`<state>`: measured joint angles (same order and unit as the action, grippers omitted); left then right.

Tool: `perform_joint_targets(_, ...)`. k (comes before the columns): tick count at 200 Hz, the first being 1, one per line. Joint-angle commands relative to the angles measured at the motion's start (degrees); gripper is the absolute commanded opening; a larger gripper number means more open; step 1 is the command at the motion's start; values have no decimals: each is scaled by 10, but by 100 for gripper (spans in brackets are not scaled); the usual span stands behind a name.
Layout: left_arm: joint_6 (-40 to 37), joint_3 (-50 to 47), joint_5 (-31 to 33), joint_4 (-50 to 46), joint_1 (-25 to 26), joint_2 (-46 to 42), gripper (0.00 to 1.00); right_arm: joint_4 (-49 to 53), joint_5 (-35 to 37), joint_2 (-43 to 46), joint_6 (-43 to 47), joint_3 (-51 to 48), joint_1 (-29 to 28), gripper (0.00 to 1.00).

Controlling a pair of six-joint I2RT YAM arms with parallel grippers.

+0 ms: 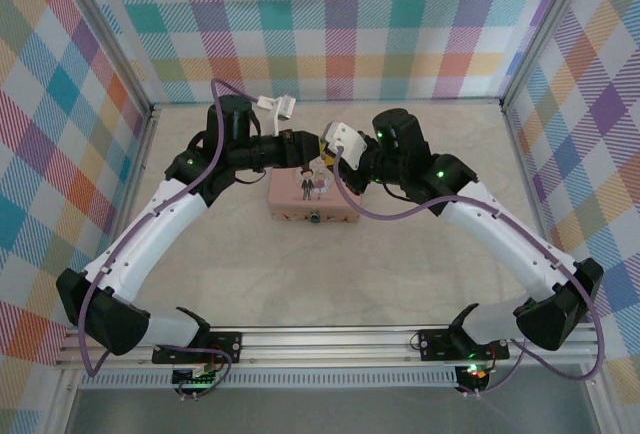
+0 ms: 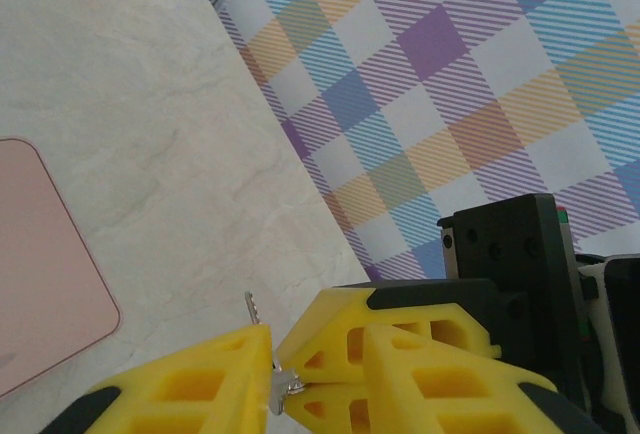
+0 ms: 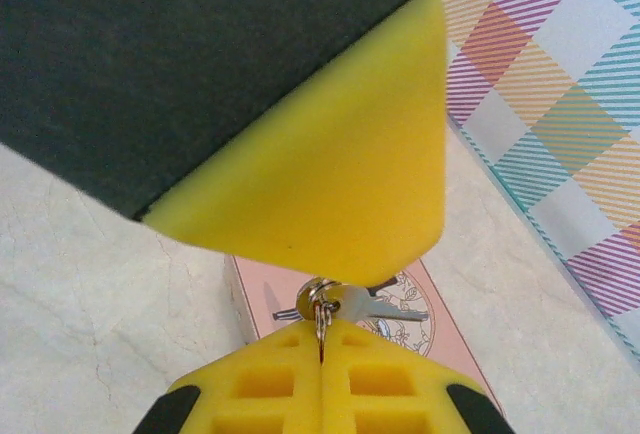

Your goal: Unlock a padlock with a key

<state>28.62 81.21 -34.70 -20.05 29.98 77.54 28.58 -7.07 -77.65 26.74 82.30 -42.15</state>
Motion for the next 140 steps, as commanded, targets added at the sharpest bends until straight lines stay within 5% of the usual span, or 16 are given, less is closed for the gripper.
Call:
perform_joint_targets(1, -12, 14, -12, -11, 7, 1, 24, 2, 0, -1, 13, 16, -7, 5)
perform_joint_targets(68, -21, 16, -6, -26, 7, 7, 0, 3, 5, 3, 19, 15, -8, 5)
perform_joint_targets(88, -24, 15, 6, -31, 7, 7, 0, 2, 10, 6, 18, 11, -8, 6)
perform_joint_targets(104, -26, 11, 12, -29, 7, 4, 0, 0, 17, 12, 13, 7, -8, 16)
perform_joint_targets(125, -35, 6, 32, -25, 7, -4, 0, -25, 44, 35, -11, -21, -8, 50)
perform_joint_targets(140, -42, 2, 38, -21, 7, -10, 0, -54, 47, 60, -44, -54, 3, 57)
